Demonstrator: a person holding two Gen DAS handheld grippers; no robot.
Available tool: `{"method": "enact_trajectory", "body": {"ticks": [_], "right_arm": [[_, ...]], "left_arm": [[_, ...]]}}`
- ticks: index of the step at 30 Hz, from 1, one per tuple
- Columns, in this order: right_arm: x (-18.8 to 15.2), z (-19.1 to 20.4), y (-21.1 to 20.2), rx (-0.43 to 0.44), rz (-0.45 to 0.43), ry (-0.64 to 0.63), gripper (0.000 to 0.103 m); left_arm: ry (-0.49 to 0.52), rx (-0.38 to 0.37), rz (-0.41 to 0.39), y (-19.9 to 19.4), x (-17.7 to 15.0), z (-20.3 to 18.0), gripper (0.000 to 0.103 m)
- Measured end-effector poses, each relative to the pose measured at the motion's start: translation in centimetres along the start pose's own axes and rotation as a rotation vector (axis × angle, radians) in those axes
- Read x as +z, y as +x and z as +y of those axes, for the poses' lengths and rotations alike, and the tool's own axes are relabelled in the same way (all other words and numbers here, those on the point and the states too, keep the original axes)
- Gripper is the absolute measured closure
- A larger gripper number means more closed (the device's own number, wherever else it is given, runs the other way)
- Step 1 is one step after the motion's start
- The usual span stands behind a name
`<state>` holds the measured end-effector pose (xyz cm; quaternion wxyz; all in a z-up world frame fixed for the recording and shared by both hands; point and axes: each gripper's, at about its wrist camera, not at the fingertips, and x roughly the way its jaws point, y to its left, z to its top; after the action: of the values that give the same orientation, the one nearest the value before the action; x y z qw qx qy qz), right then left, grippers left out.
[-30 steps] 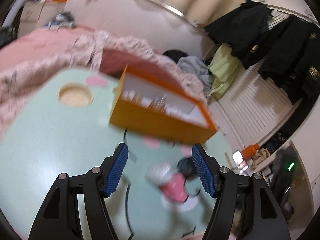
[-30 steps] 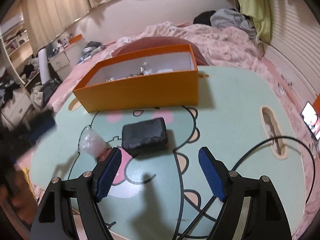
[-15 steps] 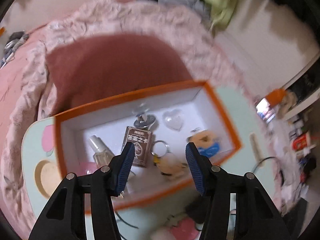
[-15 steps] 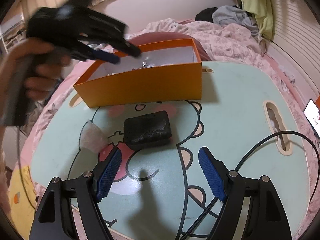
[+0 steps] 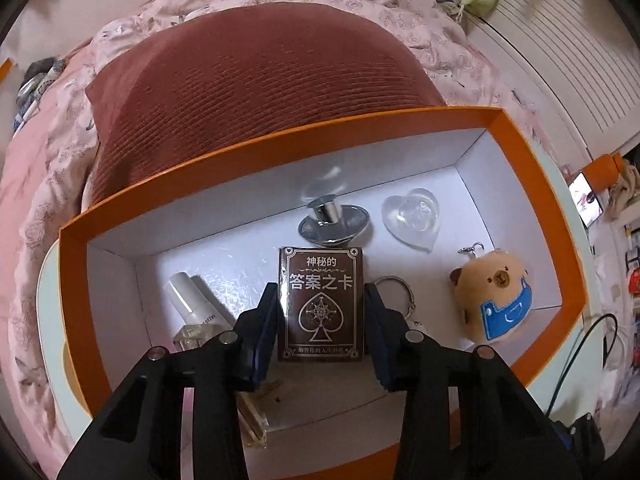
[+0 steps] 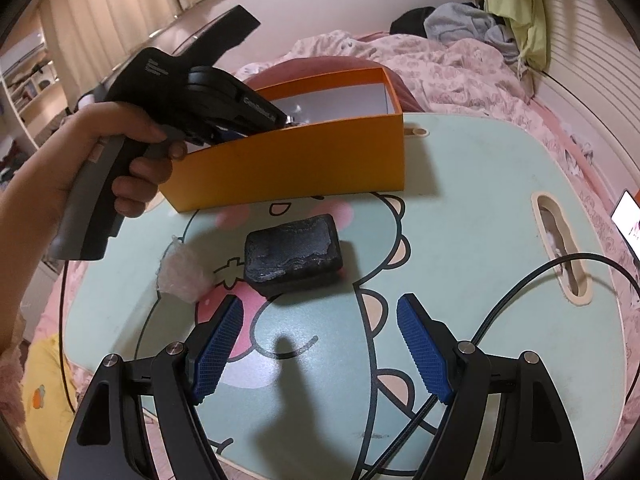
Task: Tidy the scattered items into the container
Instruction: 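Grasp the brown card box in the orange box with the left gripper, then carry the brown card box out and release it on the table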
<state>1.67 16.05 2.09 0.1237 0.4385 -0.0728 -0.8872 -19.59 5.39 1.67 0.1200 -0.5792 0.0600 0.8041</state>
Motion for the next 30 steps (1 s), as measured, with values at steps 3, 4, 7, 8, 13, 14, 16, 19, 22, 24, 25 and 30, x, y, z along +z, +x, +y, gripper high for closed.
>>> {"method": "enact_trajectory", "body": {"ticks": [3, 4, 7, 8, 13, 14, 16, 19, 22, 24, 25, 30], "right_arm": [[0.0, -0.2, 0.0, 0.002, 0.003, 0.006, 0.024], [-0.1, -0.2, 0.1, 0.002, 0.003, 0.008, 0.024], [0.0, -0.3, 0.2, 0.0, 0.004, 0.007, 0.024], [0.0, -0.3, 0.2, 0.0, 0.003, 0.007, 0.024], [0.0, -0.5, 0.3, 0.002, 0.005, 0.011, 0.024], [0.0, -0.5, 0.3, 0.002, 0.007, 0.011, 0.024], [0.0, -0.5, 0.3, 0.002, 0.007, 0.012, 0.024], [0.0, -0.5, 0.3, 0.002, 0.007, 0.011, 0.024], [0.0, -0.5, 0.4, 0.002, 0.008, 0.011, 0.024], [0.0, -0.5, 0.3, 0.002, 0.009, 0.012, 0.024], [0.0, -0.5, 0.3, 0.003, 0.009, 0.012, 0.024], [-0.1, -0.5, 0.3, 0.0, 0.012, 0.01, 0.024]], "left_arm": [[0.021, -0.017, -0.079, -1.4, -0.6, 0.1, 0.062], [0.016, -0.035, -0.105, -2.3, -0.7, 0.2, 0.062], [0.008, -0.115, -0.202, -6.3, -1.1, 0.0, 0.062], [0.018, -0.141, -0.231, -7.8, -1.5, -0.3, 0.062], [0.077, -0.235, -0.317, -13.2, -5.3, -1.9, 0.062], [0.072, -0.245, -0.314, -13.5, -6.2, -2.0, 0.062], [0.065, -0.261, -0.298, -13.3, -7.7, -2.1, 0.062], [0.051, -0.276, -0.284, -12.1, -10.1, -2.1, 0.062], [0.023, -0.267, -0.277, -10.5, -12.7, -2.3, 0.062], [0.019, -0.274, -0.267, -9.4, -13.9, -2.5, 0.062], [0.019, -0.279, -0.262, -9.1, -14.3, -2.7, 0.062], [-0.016, -0.287, -0.279, -8.4, -15.5, -2.6, 0.061]]}}
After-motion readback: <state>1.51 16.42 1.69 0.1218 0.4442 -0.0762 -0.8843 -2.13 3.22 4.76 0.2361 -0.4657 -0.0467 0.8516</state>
